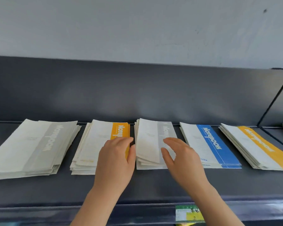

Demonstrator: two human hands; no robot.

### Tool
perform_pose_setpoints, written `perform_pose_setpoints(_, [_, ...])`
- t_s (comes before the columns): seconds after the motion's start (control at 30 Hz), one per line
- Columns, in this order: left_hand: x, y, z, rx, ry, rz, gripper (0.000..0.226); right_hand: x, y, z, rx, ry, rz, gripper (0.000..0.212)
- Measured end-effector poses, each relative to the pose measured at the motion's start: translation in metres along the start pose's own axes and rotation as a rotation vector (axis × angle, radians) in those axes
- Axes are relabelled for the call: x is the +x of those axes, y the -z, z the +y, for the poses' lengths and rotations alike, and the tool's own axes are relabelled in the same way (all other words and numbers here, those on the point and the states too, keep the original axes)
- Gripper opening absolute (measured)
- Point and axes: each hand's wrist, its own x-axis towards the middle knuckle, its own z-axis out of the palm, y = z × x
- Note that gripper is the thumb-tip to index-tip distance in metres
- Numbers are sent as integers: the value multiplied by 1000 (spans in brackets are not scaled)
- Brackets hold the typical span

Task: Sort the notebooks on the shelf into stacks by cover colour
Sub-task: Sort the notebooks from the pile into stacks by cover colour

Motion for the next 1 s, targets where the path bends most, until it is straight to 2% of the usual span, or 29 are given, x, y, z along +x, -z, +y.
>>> perform_pose_setpoints(0.13, [-5,-25,46,-46,-47,-45,33,-17,27,44,-24,-64,32,35])
perform_pose_setpoints(0.3, [-13,-67,117,-75,-115,-84,29,-43,75,115,-51,-142,65,34])
perform_pose_setpoints(0.4, [-21,-96,165,-111,-115,-100,34,-57,111,163,-70,-175,86,32])
perform_pose_setpoints(0.6, [-38,-159,264,-178,-150,-137,30,-87,172,261,-112,-262,128,23])
perform_pose_setpoints(0.8, [-44,-207,328,-192,-196,-204,33,-102,211,335,-125,-327,168,33])
perform_pose_setpoints(1.0, [-31,-243,369,-174,-259,-228,22,-93,233,384,-134,-393,217,36])
